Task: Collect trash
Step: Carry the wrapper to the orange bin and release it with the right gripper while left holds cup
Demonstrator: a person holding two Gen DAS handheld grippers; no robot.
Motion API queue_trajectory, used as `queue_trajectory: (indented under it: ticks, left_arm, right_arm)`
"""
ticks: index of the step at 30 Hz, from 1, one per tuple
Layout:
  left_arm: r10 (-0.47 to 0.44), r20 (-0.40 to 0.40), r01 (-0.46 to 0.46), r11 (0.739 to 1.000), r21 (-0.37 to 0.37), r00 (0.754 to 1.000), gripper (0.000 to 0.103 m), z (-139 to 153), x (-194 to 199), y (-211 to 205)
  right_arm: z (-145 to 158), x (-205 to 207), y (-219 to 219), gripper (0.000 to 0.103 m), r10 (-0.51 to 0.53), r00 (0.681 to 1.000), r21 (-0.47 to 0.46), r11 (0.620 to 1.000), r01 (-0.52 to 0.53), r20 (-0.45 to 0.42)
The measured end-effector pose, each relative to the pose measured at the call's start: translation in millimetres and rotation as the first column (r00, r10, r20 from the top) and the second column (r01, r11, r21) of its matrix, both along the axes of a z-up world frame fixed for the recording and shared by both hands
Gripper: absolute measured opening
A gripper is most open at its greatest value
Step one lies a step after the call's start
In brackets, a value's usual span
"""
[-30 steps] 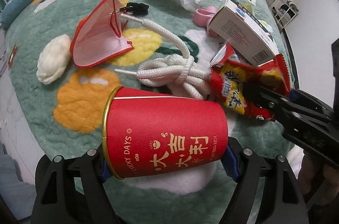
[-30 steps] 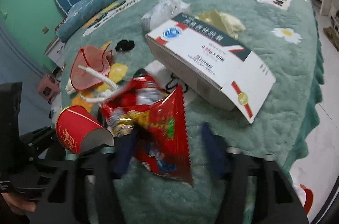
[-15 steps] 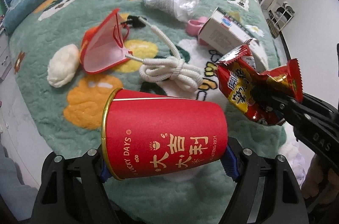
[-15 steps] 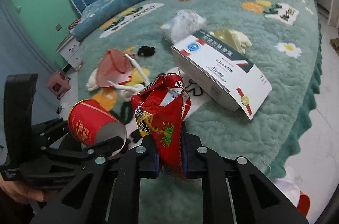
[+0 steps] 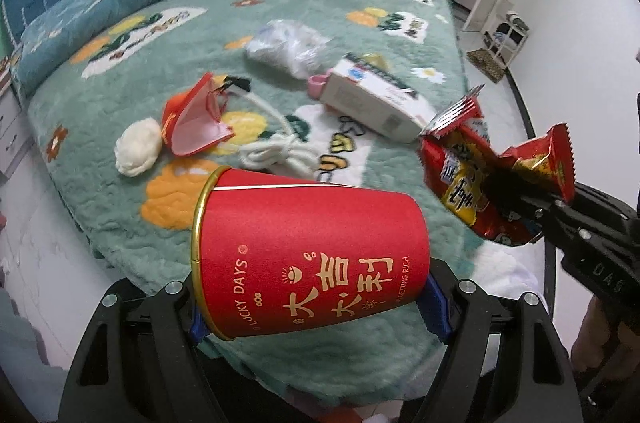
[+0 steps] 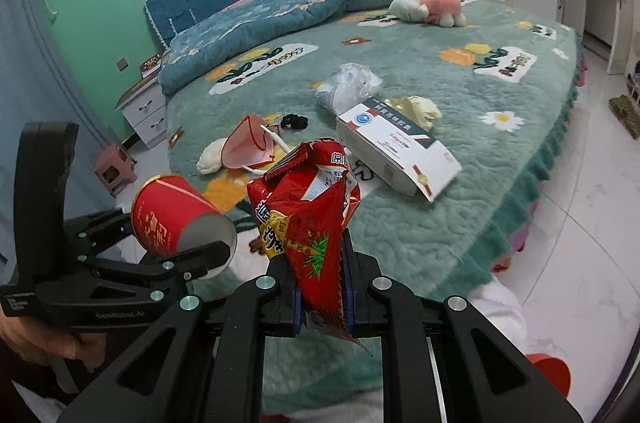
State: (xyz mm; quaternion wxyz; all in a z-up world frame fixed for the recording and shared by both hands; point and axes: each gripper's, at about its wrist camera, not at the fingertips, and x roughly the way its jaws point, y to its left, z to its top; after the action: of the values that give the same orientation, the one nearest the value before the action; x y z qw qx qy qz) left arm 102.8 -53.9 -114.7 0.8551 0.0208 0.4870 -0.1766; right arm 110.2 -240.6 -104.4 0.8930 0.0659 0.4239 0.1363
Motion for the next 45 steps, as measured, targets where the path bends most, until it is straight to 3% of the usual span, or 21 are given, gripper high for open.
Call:
queue_trajectory:
  ticks: [10,14,20,27,33,38,45]
  left_arm:
    - [-0.155,0.061,0.154,0.988,0.007,0.986,0.079,19,-25,-54]
    - [-0.251,0.07,0.251,0.968,0.013,0.965,0.079,23,-31,-92]
    - [-0.402,0.08,0.401,0.915,0.028,0.912,0.079,26,-43,-158]
    - [-0.558,0.062,0.557,0.83,0.039,0.827,0.079,21,-58,-230]
    - [-0.683,0.014,0.682,0.73,0.035,0.73,0.079,-1,-72,-297]
    - [-0.735,-0.053,0.736,0.676,0.018,0.676,0.079,-29,-72,-335]
    - [-0.77,-0.134,0.778,0.628,0.015,0.624,0.079,-76,-63,-383]
  right_arm:
    - [17,-57,-44,0.015,-0.125,0.99,0.006,0.992,0.124,0.06]
    - [22,-80,-71,0.015,-0.199,0.977,0.014,0.98,0.199,0.081]
    - [22,-116,-126,0.015,-0.344,0.935,0.03,0.939,0.342,0.088]
    - [11,-165,-194,0.015,-0.514,0.855,0.032,0.858,0.513,0.071]
    - [-11,-202,-246,0.015,-0.638,0.77,0.009,0.77,0.638,0.021]
    - [-56,-224,-289,0.015,-0.726,0.683,-0.014,0.686,0.727,-0.079]
    - [-132,-225,-329,0.015,-0.763,0.607,-0.062,0.632,0.772,-0.221]
